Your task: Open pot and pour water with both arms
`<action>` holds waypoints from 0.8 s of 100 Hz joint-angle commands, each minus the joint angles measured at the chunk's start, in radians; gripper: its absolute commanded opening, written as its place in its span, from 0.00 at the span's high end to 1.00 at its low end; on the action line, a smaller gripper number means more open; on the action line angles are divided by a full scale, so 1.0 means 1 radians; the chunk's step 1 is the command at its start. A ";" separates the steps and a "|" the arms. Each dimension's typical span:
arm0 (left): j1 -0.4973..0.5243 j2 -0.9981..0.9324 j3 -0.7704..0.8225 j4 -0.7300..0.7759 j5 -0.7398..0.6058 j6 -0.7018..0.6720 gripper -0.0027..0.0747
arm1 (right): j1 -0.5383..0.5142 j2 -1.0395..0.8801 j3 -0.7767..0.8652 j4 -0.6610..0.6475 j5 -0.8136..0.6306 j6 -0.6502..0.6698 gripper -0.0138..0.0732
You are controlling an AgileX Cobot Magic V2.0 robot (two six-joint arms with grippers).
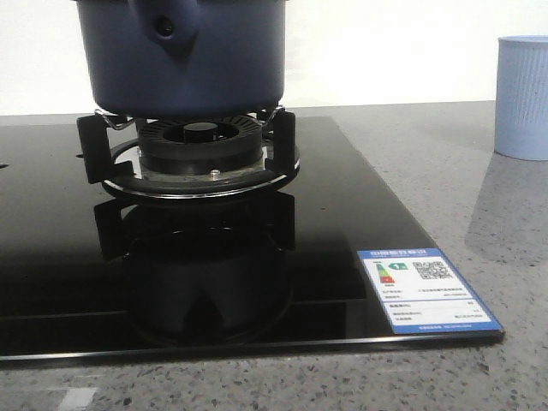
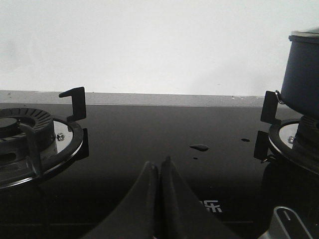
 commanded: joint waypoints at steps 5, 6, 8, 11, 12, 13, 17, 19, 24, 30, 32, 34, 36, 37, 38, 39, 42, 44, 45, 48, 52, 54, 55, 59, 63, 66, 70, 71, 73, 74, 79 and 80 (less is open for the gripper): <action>-0.008 -0.028 0.010 0.000 -0.090 -0.008 0.99 | -0.009 -0.019 0.023 -0.010 -0.075 -0.015 0.92; -0.008 -0.028 0.010 0.000 -0.090 -0.008 0.99 | -0.009 -0.019 0.023 -0.010 -0.075 -0.015 0.92; -0.008 -0.028 0.010 0.000 -0.090 -0.008 0.99 | -0.009 -0.019 0.023 -0.010 -0.075 -0.015 0.92; -0.008 -0.028 0.010 0.000 -0.090 -0.008 0.99 | -0.009 -0.019 0.023 -0.008 -0.075 -0.015 0.92; -0.008 -0.028 0.010 0.000 -0.090 -0.008 0.99 | -0.009 -0.019 0.023 -0.008 -0.075 -0.015 0.92; -0.008 -0.028 0.010 0.000 -0.092 -0.008 0.99 | -0.009 -0.019 0.023 -0.006 -0.075 -0.015 0.92; -0.008 -0.028 0.010 -0.003 -0.092 -0.008 0.99 | -0.009 -0.019 0.023 0.018 -0.075 -0.015 0.92; -0.008 -0.028 0.010 -0.002 -0.092 -0.008 0.99 | -0.009 -0.019 0.023 0.031 -0.075 -0.015 0.92; -0.008 -0.028 0.010 -0.011 -0.091 -0.008 0.99 | -0.009 -0.019 0.023 0.069 -0.075 -0.015 0.92; -0.008 -0.028 0.010 -0.015 -0.091 -0.008 0.99 | -0.009 -0.019 0.023 0.103 -0.075 -0.015 0.92; -0.008 -0.028 0.010 -0.017 -0.091 -0.008 0.99 | -0.009 -0.019 0.023 0.115 -0.075 -0.015 0.92; -0.008 -0.028 0.010 -0.017 -0.091 -0.008 0.99 | -0.009 -0.019 0.023 0.124 -0.075 -0.015 0.92; -0.008 -0.028 0.010 -0.017 -0.091 -0.008 0.99 | -0.009 -0.019 0.023 0.137 -0.075 -0.015 0.92; -0.008 -0.028 0.010 -0.017 -0.091 -0.008 0.99 | -0.009 -0.019 0.023 0.145 -0.078 -0.015 0.92; -0.008 -0.028 0.010 -0.017 -0.091 -0.008 0.99 | -0.009 -0.019 0.023 0.145 -0.078 -0.015 0.92; -0.008 -0.028 0.010 -0.017 -0.091 -0.008 0.99 | -0.009 -0.019 0.023 0.153 -0.078 -0.015 0.92; -0.008 -0.028 0.010 -0.017 -0.091 -0.008 0.99 | -0.009 -0.019 0.023 0.159 -0.080 -0.015 0.92; -0.008 -0.028 0.010 -0.020 -0.091 -0.008 0.99 | -0.009 -0.019 0.023 0.163 -0.080 -0.015 0.92; -0.008 -0.028 0.010 -0.022 -0.091 -0.008 0.99 | -0.009 -0.019 0.023 0.163 -0.080 -0.015 0.92; -0.008 -0.028 0.010 -0.029 -0.091 -0.008 0.99 | -0.009 -0.019 0.023 0.168 -0.084 -0.015 0.92; -0.008 -0.028 0.010 -0.045 -0.091 -0.008 0.99 | -0.009 -0.019 0.023 0.175 -0.091 -0.015 0.92; -0.008 -0.028 0.010 -0.057 -0.091 -0.008 0.99 | -0.009 -0.019 0.023 0.180 -0.093 -0.015 0.92; -0.008 -0.028 0.010 -0.063 -0.089 -0.008 0.99 | -0.009 -0.019 0.023 0.182 -0.093 -0.015 0.92; -0.008 -0.028 0.010 -0.099 -0.089 -0.008 0.99 | -0.009 -0.019 0.023 0.195 -0.095 -0.015 0.92; -0.008 -0.028 0.010 -0.137 -0.089 -0.008 0.99 | -0.009 -0.019 0.023 0.220 -0.095 -0.015 0.92; -0.008 -0.028 0.010 -0.182 -0.086 -0.008 0.99 | -0.009 -0.019 0.023 0.253 -0.095 -0.015 0.92; -0.008 -0.028 0.010 -0.231 -0.086 -0.008 0.99 | -0.009 -0.019 0.023 0.301 -0.097 -0.015 0.92; -0.008 -0.028 0.010 -0.251 -0.086 -0.008 0.99 | -0.009 -0.019 0.023 0.311 -0.097 -0.015 0.92; -0.008 -0.028 0.010 -0.281 -0.086 -0.008 0.99 | -0.009 -0.019 0.023 0.332 -0.100 -0.015 0.92; -0.008 -0.028 0.010 -0.292 -0.086 -0.008 0.99 | -0.009 -0.019 0.023 0.365 -0.100 -0.015 0.92; -0.008 -0.028 0.010 -0.377 -0.086 -0.008 0.99 | -0.009 -0.019 0.023 0.444 -0.104 -0.015 0.92; -0.008 -0.028 0.010 -0.405 -0.086 -0.008 0.99 | -0.009 -0.019 0.023 0.456 -0.104 -0.015 0.92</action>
